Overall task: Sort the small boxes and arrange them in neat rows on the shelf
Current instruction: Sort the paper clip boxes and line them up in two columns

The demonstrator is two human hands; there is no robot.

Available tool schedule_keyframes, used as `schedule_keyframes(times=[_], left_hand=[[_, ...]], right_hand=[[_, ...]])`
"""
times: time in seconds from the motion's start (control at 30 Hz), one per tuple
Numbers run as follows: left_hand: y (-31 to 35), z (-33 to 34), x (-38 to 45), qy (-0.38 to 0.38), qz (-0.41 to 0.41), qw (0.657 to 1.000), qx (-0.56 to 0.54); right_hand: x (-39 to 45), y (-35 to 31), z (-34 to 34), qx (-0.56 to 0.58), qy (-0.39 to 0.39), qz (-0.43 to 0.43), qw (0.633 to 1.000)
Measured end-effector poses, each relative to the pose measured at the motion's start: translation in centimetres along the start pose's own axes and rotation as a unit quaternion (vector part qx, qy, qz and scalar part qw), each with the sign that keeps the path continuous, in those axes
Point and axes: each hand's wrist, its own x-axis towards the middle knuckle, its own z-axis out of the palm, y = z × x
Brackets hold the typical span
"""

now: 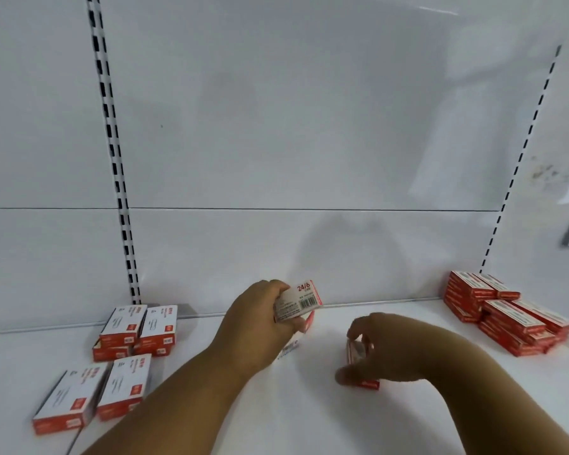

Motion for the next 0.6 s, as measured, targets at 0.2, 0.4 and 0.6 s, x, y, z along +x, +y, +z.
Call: schedule_keyframes(times=[0.2, 0.4, 0.6], left_hand=[[1.3, -0.4, -0.8, -0.015, -0.072, 0.989, -0.126], [1.8, -0.7, -1.1, -0.035, -0.196, 0.87, -0.451], [1.9, -0.7, -1.0, -0.056, -0.194, 0.893, -0.403]], right_hand=[[0.3, -0.4, 2.2, 0.114, 0.089, -0.017, 0.989], [0.7, -1.6, 1.5, 0.834, 0.058, -0.07, 0.544], [0.5, -2.9, 2.2, 0.878, 0.091, -0.073, 0.465]])
